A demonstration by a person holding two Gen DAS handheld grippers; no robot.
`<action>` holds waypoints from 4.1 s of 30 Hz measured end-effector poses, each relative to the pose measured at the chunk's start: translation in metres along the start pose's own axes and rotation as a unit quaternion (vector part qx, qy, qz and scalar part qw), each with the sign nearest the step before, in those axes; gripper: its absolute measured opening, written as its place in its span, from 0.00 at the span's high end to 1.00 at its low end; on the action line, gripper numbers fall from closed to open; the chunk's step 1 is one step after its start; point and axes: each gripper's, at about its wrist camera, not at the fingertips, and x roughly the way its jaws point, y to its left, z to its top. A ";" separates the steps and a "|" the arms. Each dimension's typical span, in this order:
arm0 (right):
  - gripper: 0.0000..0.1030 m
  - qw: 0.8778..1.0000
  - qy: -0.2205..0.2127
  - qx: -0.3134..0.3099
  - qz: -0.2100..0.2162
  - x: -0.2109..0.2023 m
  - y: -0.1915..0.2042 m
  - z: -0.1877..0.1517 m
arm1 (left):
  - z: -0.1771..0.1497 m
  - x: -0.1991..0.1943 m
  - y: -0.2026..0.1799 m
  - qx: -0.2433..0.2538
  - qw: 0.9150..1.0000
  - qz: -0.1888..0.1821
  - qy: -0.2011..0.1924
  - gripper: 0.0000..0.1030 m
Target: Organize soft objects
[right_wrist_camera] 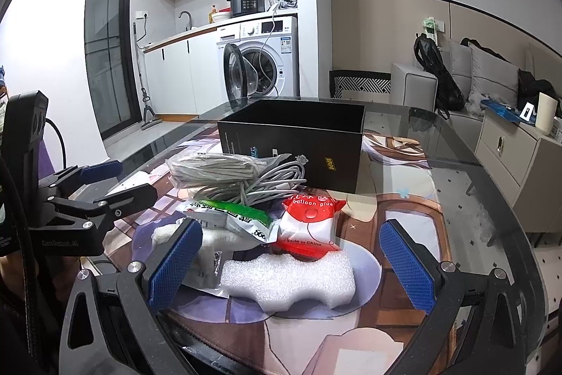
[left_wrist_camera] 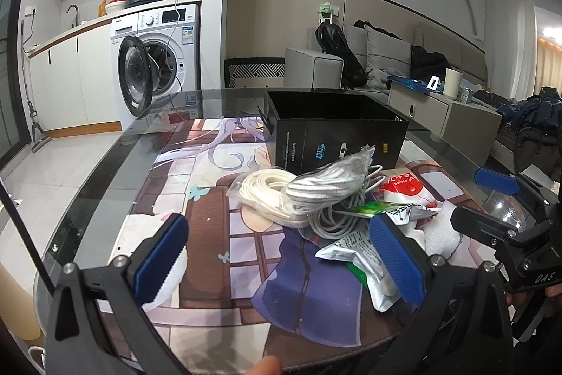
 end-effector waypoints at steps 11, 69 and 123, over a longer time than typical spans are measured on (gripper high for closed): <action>0.00 1.000 -0.001 -0.001 -0.001 0.000 0.001 0.000 | 0.000 -0.001 -0.002 0.002 1.000 0.005 -0.003 0.00; 0.00 0.995 0.095 -0.007 0.013 0.025 -0.012 -0.012 | 0.011 0.003 -0.011 0.041 0.999 -0.013 0.004 0.00; 0.13 0.995 0.091 0.013 0.040 0.021 -0.027 -0.016 | 0.016 0.045 -0.061 0.078 0.971 -0.194 0.116 0.16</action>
